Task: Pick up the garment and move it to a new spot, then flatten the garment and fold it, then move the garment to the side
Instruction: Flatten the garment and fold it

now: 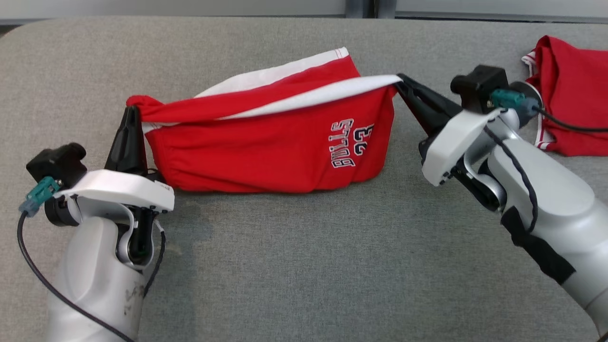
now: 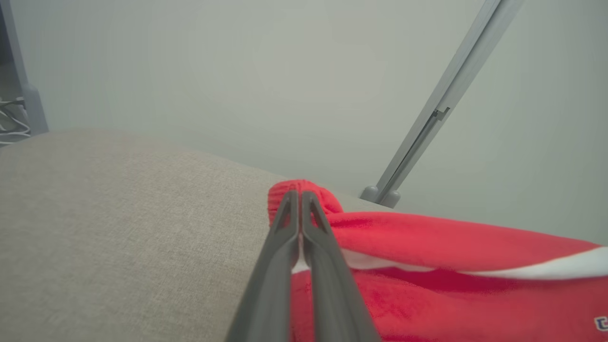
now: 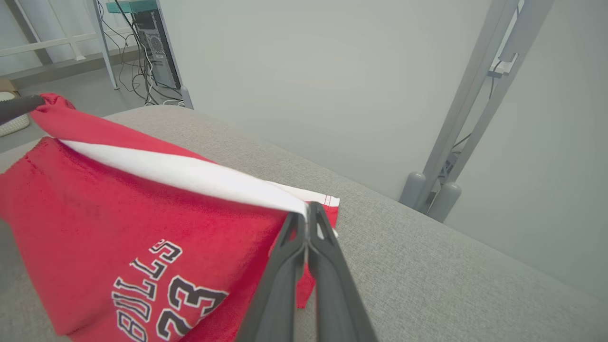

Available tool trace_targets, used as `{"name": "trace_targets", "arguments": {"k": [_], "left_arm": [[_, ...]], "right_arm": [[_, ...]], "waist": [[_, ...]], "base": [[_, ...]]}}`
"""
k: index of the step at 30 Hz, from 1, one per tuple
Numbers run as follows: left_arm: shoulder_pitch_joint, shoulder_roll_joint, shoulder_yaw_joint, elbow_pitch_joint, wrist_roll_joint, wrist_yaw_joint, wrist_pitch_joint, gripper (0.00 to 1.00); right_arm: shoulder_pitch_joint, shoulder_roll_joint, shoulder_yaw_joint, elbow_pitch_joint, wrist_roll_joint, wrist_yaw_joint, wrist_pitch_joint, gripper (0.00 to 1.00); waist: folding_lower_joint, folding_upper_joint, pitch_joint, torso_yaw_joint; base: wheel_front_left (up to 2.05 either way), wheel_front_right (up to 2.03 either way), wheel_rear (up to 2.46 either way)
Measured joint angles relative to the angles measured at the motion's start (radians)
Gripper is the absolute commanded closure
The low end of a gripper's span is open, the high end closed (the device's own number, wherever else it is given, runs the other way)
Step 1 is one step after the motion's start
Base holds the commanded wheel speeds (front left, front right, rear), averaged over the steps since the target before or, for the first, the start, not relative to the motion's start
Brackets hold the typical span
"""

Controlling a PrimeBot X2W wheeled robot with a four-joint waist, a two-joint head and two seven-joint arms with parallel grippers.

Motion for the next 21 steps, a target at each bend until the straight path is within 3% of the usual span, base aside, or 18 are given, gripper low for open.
{"name": "trace_targets", "arguments": {"k": [10, 21], "left_arm": [[-0.243, -0.007, -0.011, 0.263, -0.001, -0.029, -0.020, 1.00], [-0.367, -0.047, -0.026, 0.351, 0.010, -0.048, -0.028, 1.00]], "right_arm": [[-0.272, 0.065, 0.145, 0.252, 0.099, 0.000, -0.017, 1.00], [-0.438, 0.115, 0.251, 0.453, 0.113, 0.000, -0.046, 1.00]], "waist": [[0.0000, 0.0000, 0.143, 0.038], [0.0000, 0.0000, 0.235, 0.108]], "base": [[0.00, 0.00, 0.00], [0.00, 0.00, 0.00]]}}
